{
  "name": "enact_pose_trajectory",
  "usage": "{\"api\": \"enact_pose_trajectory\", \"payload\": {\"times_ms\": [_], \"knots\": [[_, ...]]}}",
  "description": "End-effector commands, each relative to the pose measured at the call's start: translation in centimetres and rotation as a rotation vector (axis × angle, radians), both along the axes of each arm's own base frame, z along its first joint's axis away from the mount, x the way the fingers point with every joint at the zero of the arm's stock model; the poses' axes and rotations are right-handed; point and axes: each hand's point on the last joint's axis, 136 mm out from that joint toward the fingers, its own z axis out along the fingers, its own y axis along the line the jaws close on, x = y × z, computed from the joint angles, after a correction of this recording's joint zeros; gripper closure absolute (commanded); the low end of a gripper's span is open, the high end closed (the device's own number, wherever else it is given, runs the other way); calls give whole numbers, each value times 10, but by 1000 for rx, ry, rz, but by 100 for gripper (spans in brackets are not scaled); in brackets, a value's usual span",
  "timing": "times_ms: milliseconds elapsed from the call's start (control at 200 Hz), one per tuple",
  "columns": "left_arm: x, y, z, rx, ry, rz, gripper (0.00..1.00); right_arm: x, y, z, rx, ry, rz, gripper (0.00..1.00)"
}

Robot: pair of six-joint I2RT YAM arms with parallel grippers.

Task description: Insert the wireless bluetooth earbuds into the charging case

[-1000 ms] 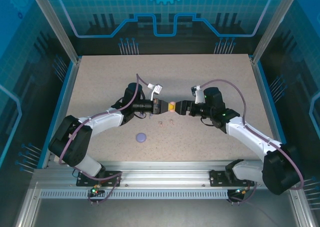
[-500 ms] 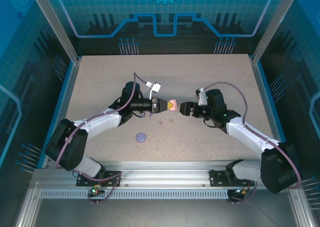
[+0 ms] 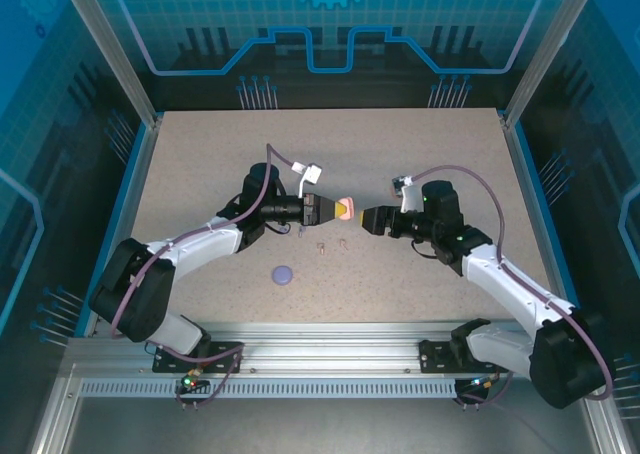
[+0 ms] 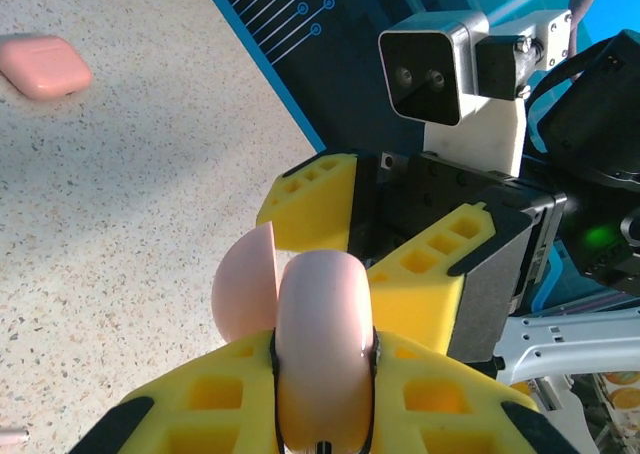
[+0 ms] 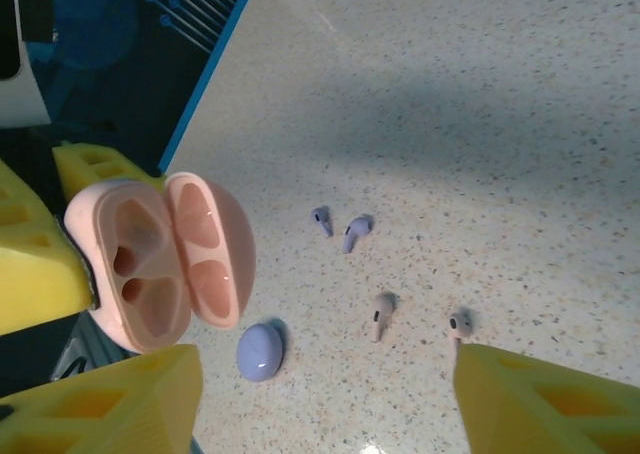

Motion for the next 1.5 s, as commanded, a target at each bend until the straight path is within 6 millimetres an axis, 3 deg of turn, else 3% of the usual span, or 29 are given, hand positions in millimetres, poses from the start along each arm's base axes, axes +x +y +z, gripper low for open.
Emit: {"api": "enact_pose_trajectory", "payload": {"times_ms": [0,255,1161,1496], "knots": [[-2,-3,9,-29,-34,-33,100,4,11,17,45,-41,57,37],[-2,-5,9,-34,-28,-41,100,11,22,23,46,-53,69,38],[0,-6,11,-38,-32,-42,100,14,34,3,37,-8,99,51],[-2,-7,13,-44,-32,-50,100,18,38,4,40,-8,103,68]]}}
